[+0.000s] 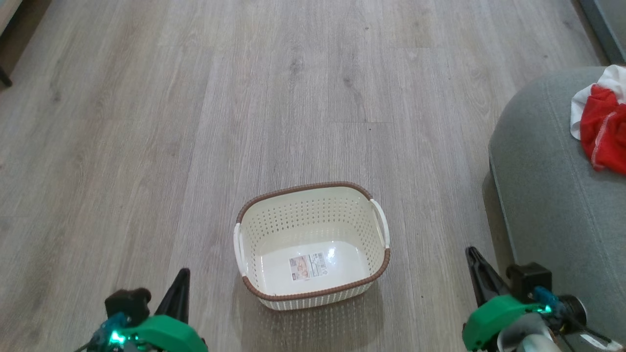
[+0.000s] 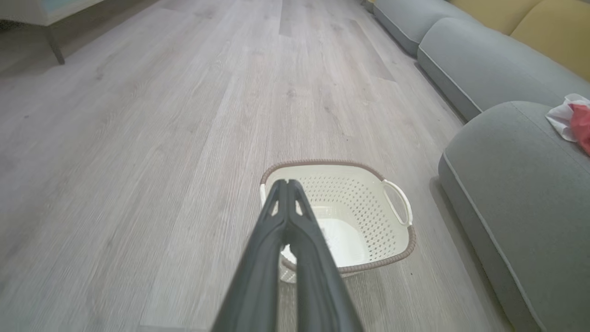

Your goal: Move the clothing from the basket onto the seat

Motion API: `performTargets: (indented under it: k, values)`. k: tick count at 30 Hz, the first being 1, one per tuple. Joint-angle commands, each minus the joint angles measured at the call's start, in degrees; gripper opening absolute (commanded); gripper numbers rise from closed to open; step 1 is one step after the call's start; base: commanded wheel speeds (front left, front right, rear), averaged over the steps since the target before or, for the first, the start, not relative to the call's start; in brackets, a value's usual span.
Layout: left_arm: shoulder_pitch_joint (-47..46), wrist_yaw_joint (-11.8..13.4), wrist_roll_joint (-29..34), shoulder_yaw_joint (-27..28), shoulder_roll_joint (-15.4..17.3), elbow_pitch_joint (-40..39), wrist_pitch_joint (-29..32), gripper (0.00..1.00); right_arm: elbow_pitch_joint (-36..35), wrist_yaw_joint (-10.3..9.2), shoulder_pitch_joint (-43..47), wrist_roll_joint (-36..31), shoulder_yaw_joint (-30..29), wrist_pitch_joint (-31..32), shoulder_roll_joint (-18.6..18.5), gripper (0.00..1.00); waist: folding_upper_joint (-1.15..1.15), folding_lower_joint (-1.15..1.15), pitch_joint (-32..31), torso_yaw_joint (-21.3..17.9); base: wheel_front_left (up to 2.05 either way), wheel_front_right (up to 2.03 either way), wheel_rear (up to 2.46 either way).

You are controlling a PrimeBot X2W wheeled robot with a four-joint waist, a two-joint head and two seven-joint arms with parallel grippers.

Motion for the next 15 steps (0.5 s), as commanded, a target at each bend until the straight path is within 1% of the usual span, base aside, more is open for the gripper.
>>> performTargets:
  k: [1,14,15]
  values:
    - [-2.8,0.0,-1.5,0.5,0.0,-1.8,0.3,0.0,-1.9,0.0,-2.7,1.8,-0.5,0.5,0.0,0.0,0.0,0.01,0.0,0.0,0.0,0.0,0.0]
    - [-3.0,0.0,-9.5,1.4,0.0,-3.2,2.4,0.0,-3.4,0.0,-2.5,11.2,-1.0,2.5,0.0,0.0,0.0,0.01,0.0,-0.4,0.0,0.0,0.0]
    - [-3.0,0.0,-9.5,1.4,0.0,-3.2,2.4,0.0,-3.4,0.0,-2.5,11.2,-1.0,2.5,0.0,0.0,0.0,0.01,0.0,-0.4,0.0,0.0,0.0]
